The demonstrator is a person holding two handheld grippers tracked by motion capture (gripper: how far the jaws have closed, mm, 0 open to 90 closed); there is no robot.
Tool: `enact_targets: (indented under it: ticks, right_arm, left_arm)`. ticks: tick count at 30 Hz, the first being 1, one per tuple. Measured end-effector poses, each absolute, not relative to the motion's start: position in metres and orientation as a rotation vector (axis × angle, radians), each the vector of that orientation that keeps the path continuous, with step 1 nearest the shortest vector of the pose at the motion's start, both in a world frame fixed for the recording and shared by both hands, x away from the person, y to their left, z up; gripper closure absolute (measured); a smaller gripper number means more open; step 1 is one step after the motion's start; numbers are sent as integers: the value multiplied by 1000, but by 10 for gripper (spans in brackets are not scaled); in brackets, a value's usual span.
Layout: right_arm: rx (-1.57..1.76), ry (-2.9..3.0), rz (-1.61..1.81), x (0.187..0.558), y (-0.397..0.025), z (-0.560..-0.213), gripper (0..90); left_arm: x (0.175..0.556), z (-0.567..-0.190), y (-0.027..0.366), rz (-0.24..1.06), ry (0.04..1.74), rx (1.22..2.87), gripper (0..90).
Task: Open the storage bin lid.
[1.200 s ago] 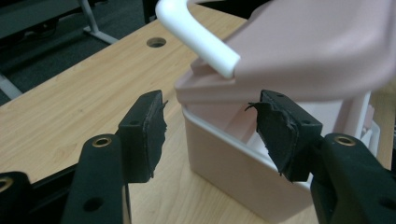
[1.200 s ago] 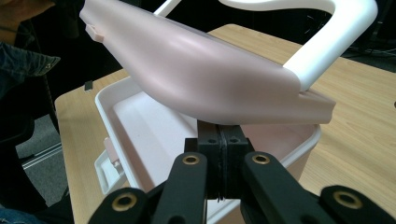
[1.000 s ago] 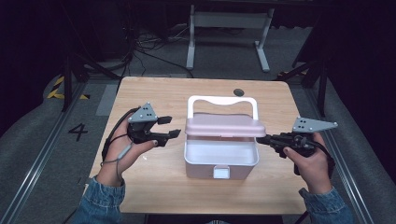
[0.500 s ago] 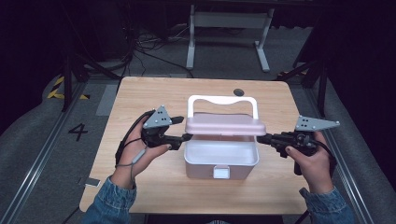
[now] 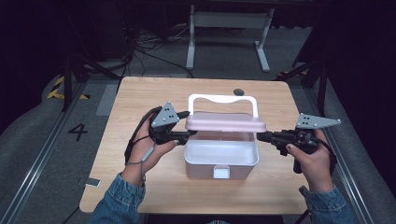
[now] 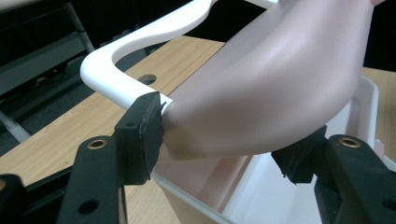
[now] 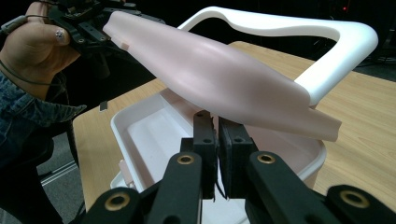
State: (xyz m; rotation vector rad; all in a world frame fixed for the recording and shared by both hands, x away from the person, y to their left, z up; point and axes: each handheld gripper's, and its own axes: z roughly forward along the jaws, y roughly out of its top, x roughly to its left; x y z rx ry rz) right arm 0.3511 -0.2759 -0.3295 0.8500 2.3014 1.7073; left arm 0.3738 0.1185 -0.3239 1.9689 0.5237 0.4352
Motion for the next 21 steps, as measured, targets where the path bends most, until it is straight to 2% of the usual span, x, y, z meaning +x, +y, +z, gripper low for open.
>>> enact_targets:
  ticks: [13, 21]
  right_arm:
    - [857, 2294, 1724, 350, -278, -328, 856]
    - [868, 2291, 1727, 350, -280, -328, 830]
  left_arm:
    - [375, -323, 118, 477, 530, 1936, 436]
    - [378, -322, 113, 490, 460, 1931, 459]
